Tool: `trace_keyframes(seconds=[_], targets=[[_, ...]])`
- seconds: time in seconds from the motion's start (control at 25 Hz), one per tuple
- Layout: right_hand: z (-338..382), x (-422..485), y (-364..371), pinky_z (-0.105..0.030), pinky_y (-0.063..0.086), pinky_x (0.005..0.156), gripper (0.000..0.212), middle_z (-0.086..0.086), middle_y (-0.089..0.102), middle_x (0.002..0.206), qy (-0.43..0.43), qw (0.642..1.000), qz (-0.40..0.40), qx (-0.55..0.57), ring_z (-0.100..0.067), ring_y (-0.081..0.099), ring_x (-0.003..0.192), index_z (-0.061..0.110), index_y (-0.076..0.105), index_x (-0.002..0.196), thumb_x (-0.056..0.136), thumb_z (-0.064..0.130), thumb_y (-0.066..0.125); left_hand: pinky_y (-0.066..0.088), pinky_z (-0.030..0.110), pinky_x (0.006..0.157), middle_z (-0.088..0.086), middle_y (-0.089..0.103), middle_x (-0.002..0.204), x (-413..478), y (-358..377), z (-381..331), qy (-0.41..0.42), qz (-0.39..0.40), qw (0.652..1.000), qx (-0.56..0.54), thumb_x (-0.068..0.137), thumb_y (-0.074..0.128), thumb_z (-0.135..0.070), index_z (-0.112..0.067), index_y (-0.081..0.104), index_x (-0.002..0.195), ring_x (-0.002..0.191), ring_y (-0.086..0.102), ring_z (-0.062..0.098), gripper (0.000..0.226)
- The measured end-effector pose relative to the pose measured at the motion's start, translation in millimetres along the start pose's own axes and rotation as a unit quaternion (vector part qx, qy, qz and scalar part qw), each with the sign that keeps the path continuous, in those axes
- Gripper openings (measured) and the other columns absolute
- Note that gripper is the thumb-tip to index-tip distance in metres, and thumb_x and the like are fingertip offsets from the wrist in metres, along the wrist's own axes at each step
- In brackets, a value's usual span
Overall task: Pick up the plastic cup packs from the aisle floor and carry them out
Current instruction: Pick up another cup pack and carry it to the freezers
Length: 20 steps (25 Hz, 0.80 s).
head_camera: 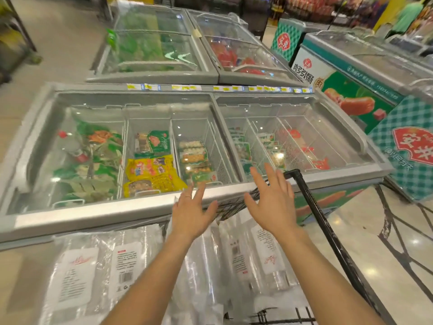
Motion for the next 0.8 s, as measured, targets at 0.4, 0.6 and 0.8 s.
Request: trace_keyframes(seconds=[0.4,0.6,0.8], targets=[[158,10,-66,-0.048,0.006,0.119,0.067,-0.002,0.005,0.164,-0.159,0.985,-0.058,0.044,-0.029,0.001,0.150,0.037,0.021,0.153,0.093,0.060,0.039,0.016,0.053,0.117,0.006,0.023,0.161,-82,-230,49,-0.064,-0.206,0.956,0.198,0.076,0.016,-0.075,-0.038,0.028,0.151,0.148,0.016,0.029,0.085],[246,-23,-98,-0.049,0.008,0.120,0.067,-0.002,0.007,0.164,-0.264,0.957,-0.064,0.100,-0.028,0.002,0.150,0.038,0.021,0.153,0.093,0.059,0.043,0.011,0.054,0.118,0.005,0.021,0.162,-177,-309,66,-0.138,-0.279,0.918,0.244,0.084,0.031,-0.069,-0.038,0.026,0.152,0.149,0.014,0.029,0.075],[331,-88,-116,-0.046,0.006,0.120,0.067,0.000,0.004,0.164,-0.375,0.915,-0.036,0.145,-0.026,-0.001,0.150,0.039,0.017,0.153,0.094,0.059,0.040,0.009,0.051,0.120,0.001,0.018,0.163,-292,-351,79,-0.239,-0.326,0.876,0.263,0.087,0.030,-0.071,-0.037,0.025,0.152,0.150,0.011,0.026,0.074]])
Point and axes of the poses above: each hand's wrist, its own x-axis towards the middle knuckle, its own y-axis out of the palm, z = x × y, the point moved 9 cm from there along x, towards the middle knuckle
